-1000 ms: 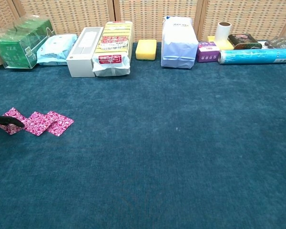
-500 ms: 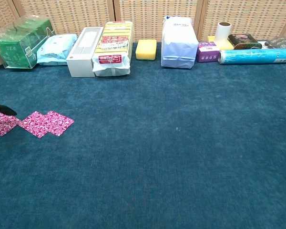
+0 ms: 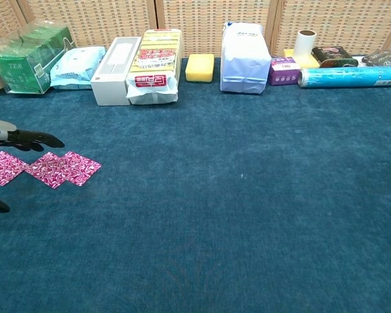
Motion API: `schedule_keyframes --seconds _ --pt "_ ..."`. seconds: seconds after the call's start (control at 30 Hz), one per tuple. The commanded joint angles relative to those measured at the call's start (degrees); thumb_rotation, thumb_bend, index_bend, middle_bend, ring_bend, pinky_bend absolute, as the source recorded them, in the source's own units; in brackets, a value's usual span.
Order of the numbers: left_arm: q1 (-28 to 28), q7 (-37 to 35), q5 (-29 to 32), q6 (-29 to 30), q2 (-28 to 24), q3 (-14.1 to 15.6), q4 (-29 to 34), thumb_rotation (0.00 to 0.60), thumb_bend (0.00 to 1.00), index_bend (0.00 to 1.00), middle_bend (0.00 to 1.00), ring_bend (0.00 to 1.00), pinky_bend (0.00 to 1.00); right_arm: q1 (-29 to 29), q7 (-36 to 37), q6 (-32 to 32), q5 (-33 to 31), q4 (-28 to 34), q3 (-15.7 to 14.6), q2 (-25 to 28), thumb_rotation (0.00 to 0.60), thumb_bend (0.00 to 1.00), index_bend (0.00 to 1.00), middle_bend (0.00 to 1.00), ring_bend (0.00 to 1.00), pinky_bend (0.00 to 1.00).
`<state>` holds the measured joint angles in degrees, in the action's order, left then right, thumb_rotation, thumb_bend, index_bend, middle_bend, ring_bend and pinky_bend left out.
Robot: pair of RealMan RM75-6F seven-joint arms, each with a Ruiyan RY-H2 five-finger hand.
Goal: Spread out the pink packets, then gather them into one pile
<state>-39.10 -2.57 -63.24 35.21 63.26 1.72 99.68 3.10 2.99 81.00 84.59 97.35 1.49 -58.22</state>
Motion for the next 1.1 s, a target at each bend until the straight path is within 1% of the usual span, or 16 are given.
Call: schedule_keyframes --seconds 0.03,0.1,0.3,0.47,0.7,1.1 --pt "-1.32 2.12 1.87 -0.92 1.37 0.03 -0.27 0.6 0.03 0.0 0.0 0.0 0.0 -0.04 0.22 0.1 -0.12 -0.05 0.1 0.07 0.6 0.0 0.1 0.0 0.0 0.0" --pt "-2.1 4.26 3.89 -1.21 2.37 0.76 -0.39 0.6 0.03 0.0 0.0 0.0 0.0 -0.08 0.76 0.18 -0.34 -0.15 0.25 0.19 0.6 0.0 0.1 0.0 0.0 0.0" --pt "-3.32 7.3 8.15 -0.78 3.74 1.77 -0.56 0.6 0.03 0.0 0.0 0.0 0.0 -0.12 1.2 0.28 -0.07 -0.33 0.2 0.29 0.6 0.0 0.1 0.0 0.0 0.0" --pt "-4.22 8.95 10.36 -0.72 4.56 2.5 -0.32 0.6 0.03 0.0 0.0 0.0 0.0 -0.15 1.24 0.33 -0.06 -0.33 0.21 0.33 0.6 0.0 0.1 0.0 0.0 0.0" --pt "-4.99 11.13 11.69 -0.04 4.94 3.75 0.83 0.6 0.03 0.0 0.0 0.0 0.0 0.0 1.31 -0.03 -0.26 -0.33 0.24 0.37 0.6 0.0 0.1 0.0 0.0 0.0" --pt "-5.0 12.85 10.3 0.79 5.08 5.4 3.63 0.6 0.03 0.0 0.0 0.0 0.0 -0.04 1.65 -0.05 -0.13 -0.26 0.16 0.49 0.6 0.0 0.1 0.0 0.0 0.0"
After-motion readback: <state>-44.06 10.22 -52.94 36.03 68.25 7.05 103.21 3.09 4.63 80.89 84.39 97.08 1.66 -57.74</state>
